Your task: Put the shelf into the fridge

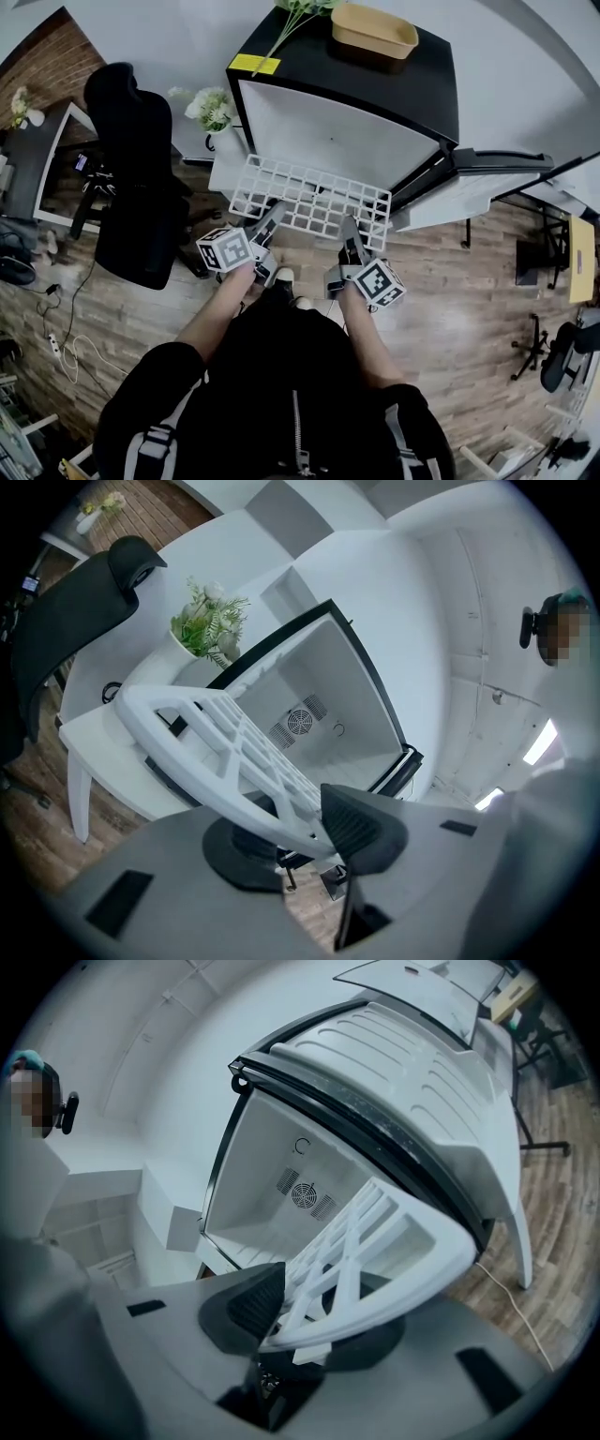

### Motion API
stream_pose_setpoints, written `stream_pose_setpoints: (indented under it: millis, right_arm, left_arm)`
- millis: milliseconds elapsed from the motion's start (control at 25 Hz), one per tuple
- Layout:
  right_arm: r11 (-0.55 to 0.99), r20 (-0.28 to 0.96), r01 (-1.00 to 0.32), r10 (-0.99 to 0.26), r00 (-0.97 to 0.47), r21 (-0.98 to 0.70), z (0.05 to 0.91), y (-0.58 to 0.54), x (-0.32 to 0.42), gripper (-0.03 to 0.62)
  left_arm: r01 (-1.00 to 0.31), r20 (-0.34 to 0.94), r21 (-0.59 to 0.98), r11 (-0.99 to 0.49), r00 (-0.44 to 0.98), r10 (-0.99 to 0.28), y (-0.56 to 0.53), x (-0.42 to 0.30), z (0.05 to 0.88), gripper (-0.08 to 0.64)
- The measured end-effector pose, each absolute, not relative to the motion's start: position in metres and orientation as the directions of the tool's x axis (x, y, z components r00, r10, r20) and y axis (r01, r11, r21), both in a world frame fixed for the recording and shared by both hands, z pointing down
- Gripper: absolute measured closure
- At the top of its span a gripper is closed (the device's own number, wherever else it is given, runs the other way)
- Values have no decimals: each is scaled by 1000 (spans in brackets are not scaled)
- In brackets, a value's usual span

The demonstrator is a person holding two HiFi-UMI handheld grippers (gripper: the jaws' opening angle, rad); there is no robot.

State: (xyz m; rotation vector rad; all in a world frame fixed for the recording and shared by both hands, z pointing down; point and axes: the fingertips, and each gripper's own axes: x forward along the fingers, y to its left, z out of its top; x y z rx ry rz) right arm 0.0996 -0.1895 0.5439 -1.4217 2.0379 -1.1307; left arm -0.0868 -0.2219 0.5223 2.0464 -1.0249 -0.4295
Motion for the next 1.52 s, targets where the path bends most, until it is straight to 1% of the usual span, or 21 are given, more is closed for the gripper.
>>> stream_pose_setpoints:
  millis: [320, 520, 680, 880, 1520]
  right_arm:
    - [137, 131, -590, -913, -387, -795, 557, -208, 100, 466]
    - [134, 126, -617, -925, -359, -775, 544, -216, 103, 468]
    - [110, 145, -628, -929, -340, -771, 546, -221, 106, 468]
    - [117, 131, -623, -932, -338, -774, 545, -227, 106, 468]
    - [98, 139, -623, -937, -320, -776, 547, -239, 106, 468]
  left_arm:
    - [-499, 50, 791, -354, 629, -775, -242, -87, 534, 431]
    - [-485, 51, 798, -357, 645, -763, -250, -83, 538, 431]
    - [-479, 55, 801, -359, 655, -753, -259, -81, 541, 431]
    - [-479, 57, 799, -363, 662, -748, -266, -79, 543, 431]
    - [-463, 46, 805, -371, 672, -739, -280, -81, 547, 431]
